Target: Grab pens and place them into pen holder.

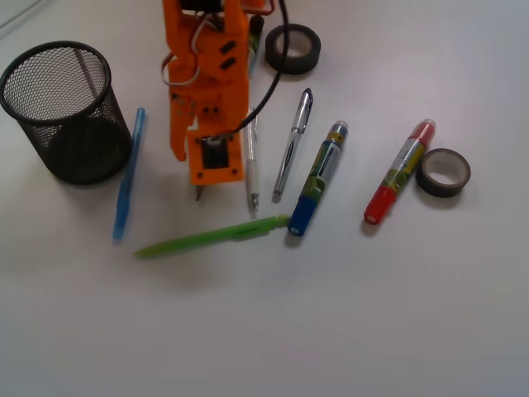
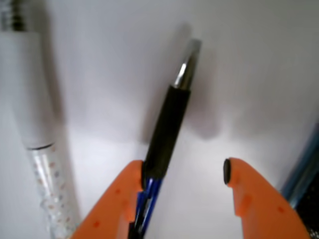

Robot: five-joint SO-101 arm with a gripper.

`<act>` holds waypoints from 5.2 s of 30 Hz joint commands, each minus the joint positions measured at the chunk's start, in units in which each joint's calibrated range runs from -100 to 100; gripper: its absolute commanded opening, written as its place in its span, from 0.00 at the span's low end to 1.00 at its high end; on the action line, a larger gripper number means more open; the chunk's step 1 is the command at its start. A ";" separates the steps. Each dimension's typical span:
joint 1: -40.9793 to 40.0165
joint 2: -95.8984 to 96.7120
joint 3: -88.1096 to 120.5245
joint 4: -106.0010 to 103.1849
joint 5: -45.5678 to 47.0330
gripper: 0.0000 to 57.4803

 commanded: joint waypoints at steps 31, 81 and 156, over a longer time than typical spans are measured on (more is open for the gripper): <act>3.68 -44.82 5.96 -30.31 -6.79 0.01; 3.38 -48.48 43.28 -80.44 16.90 0.34; 0.76 -45.76 25.25 -42.82 -3.66 0.01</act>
